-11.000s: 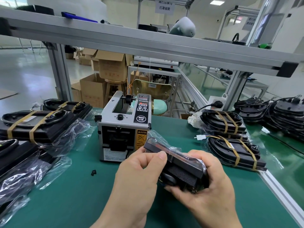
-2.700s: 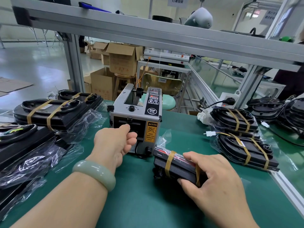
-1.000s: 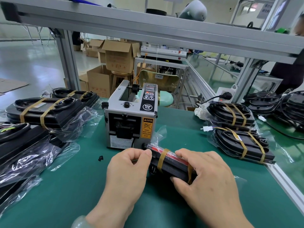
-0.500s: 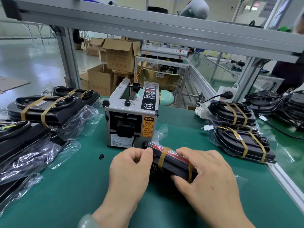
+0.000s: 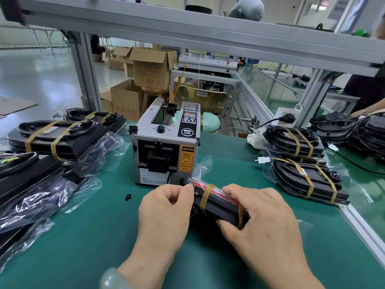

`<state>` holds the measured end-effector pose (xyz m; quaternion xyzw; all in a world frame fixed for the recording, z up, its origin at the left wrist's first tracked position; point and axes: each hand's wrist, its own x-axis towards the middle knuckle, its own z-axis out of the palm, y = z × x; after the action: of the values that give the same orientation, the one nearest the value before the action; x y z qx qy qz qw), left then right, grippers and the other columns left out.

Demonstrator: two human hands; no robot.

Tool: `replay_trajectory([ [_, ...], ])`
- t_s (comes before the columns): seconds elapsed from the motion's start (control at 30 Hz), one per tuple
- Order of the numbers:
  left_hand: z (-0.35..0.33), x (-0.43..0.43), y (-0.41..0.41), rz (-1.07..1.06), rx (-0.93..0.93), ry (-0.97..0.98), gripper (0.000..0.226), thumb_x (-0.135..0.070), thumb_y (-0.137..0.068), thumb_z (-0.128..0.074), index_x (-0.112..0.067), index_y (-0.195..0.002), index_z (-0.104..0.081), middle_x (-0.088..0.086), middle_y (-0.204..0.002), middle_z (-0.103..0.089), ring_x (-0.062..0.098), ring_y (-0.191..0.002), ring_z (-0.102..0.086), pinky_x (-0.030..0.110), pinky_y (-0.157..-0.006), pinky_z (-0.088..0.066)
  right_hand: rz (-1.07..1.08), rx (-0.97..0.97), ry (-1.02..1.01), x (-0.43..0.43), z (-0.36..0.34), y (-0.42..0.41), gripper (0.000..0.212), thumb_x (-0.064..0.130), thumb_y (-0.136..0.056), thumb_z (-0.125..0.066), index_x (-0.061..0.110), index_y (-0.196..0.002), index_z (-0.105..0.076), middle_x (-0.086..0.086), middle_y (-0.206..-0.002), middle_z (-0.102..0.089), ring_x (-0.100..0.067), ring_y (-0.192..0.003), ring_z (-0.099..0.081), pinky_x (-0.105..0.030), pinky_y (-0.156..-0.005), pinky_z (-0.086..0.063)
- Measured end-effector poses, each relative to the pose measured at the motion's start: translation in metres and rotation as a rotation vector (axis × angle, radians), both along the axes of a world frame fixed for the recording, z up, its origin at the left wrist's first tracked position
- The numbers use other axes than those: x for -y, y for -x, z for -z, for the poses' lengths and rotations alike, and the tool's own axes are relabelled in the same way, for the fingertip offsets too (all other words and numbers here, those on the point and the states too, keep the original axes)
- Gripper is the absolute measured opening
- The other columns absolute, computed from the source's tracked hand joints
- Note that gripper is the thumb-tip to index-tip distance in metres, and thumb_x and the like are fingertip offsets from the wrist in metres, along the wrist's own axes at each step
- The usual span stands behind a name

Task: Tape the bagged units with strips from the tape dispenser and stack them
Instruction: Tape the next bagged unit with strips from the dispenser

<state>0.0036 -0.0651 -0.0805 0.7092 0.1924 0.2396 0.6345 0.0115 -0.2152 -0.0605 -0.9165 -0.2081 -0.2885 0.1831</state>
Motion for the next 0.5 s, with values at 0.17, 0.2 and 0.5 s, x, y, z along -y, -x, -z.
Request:
replay_trajectory([
  [0.17,0.0011,0.0012,-0.0021,-0.018,-0.002,-0.024,0.031,-0.031,-0.083,-0.066,-0.015,-0.056,-0.065,-0.008,-0.054,-0.063,-0.005,-0.048,-0.049,0.004,-0.047,-0.037,0.004,0.004,0.015,-0.0010,0.0002,0.0001,0.048,0.027,-0.043,-0.085,0.035,-0.087,-0.065,0.022,-0.077,-0.064,-0.017,-0.070,-0.050,-0.028,-0.061,-0.043],
  [0.2,0.0011,0.0013,-0.0026,-0.021,-0.004,-0.032,0.031,-0.032,-0.083,-0.066,-0.016,-0.056,-0.065,-0.009,-0.056,-0.064,-0.006,-0.049,-0.050,0.003,-0.048,-0.037,0.005,0.011,0.018,-0.0013,0.0002,0.0000,0.049,0.027,-0.043,-0.085,0.035,-0.087,-0.065,0.021,-0.076,-0.064,-0.018,-0.069,-0.051,-0.028,-0.061,-0.043],
  [0.5,0.0062,-0.0023,-0.0052,-0.010,-0.047,0.084,0.025,-0.040,-0.074,-0.067,-0.018,-0.064,-0.067,-0.011,-0.054,-0.064,-0.003,-0.050,-0.052,0.009,-0.051,-0.040,-0.008,0.032,-0.033,-0.0002,0.0028,-0.0015,0.054,0.026,-0.038,-0.089,0.035,-0.087,-0.066,0.025,-0.073,-0.062,-0.017,-0.068,-0.051,-0.029,-0.056,-0.046],
])
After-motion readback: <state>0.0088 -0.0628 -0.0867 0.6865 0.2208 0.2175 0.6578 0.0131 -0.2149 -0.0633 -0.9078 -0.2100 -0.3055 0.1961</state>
